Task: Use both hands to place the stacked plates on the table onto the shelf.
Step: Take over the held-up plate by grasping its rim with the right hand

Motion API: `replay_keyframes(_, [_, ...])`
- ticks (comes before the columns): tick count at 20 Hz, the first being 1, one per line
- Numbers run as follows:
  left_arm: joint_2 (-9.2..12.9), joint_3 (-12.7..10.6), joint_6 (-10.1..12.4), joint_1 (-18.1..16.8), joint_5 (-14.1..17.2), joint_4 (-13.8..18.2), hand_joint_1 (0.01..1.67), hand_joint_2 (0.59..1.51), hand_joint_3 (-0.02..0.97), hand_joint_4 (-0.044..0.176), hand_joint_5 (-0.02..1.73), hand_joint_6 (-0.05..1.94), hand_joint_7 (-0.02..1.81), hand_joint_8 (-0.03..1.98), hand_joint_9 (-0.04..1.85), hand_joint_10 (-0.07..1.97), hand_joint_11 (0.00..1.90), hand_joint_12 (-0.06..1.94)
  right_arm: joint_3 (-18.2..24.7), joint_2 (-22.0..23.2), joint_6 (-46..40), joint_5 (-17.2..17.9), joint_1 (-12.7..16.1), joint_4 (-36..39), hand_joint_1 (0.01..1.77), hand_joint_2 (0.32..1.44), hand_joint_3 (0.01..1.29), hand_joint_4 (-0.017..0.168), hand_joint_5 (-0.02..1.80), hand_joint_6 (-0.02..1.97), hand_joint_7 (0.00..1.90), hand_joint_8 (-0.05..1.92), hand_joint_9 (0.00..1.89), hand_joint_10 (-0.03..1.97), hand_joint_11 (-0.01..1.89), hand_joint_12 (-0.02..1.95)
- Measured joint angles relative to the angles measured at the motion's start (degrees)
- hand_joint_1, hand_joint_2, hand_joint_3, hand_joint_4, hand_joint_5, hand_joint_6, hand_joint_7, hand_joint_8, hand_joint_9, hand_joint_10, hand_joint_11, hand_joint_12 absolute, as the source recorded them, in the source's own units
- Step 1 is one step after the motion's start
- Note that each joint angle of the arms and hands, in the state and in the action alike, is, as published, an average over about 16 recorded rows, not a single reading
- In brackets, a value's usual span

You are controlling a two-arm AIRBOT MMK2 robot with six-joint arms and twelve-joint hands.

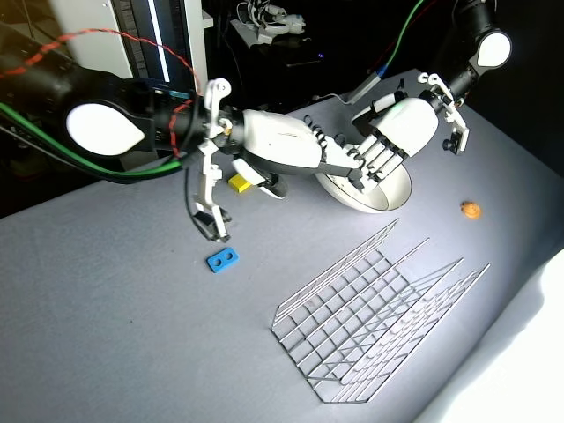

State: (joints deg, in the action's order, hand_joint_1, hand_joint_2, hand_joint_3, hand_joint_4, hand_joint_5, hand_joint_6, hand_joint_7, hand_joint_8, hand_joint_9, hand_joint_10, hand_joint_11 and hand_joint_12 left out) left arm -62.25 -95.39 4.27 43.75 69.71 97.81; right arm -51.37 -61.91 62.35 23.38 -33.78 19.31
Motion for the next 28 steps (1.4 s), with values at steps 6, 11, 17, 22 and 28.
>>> replay_keyframes(6, [-0.2,0.0,0.0,-0.1,0.0,-0.1,0.02,1.148,0.017,0.003,0.09,-0.01,0.02,-0.01,0.07,0.00,0.03,0.02,-4.7,-7.0,0.5,-0.6,0.1,0.0,1.28,0.94,0.02,0.005,0.15,0.02,0.14,0.01,0.13,0.01,0.02,0.53])
replay_keyframes(11, [-0.3,0.0,0.1,-0.2,0.0,-0.2,0.02,1.149,0.017,0.002,0.09,-0.01,0.02,-0.01,0.08,0.00,0.03,0.03,-8.9,-12.2,0.9,-0.5,0.1,0.0,1.28,0.91,0.02,0.004,0.14,0.02,0.11,0.01,0.11,0.01,0.02,0.53])
replay_keyframes(17, [-0.4,-0.1,0.1,-0.2,0.1,-0.3,0.02,1.153,0.018,0.003,0.10,-0.01,0.03,-0.01,0.09,-0.01,0.02,0.06,-13.7,-17.0,1.2,-0.2,0.4,0.0,1.28,0.91,0.02,0.004,0.16,0.02,0.14,0.01,0.15,0.01,0.02,0.63])
replay_keyframes(22, [-0.5,-0.2,0.3,-0.2,0.1,-0.4,0.02,1.156,0.018,0.003,0.11,-0.01,0.03,-0.01,0.10,-0.01,0.02,0.09,-15.9,-19.1,1.2,0.1,0.8,0.0,1.29,0.92,0.02,0.004,0.28,0.02,0.29,0.01,0.31,0.01,0.10,0.79])
replay_keyframes(28, [-0.5,-0.5,0.6,-0.2,0.2,-0.5,0.02,1.159,0.018,0.001,0.12,-0.02,0.05,-0.01,0.12,0.00,0.02,0.13,-16.5,-19.9,1.4,0.9,0.9,0.4,1.29,0.92,0.02,0.001,0.55,0.24,0.62,0.15,0.68,0.02,0.39,0.87])
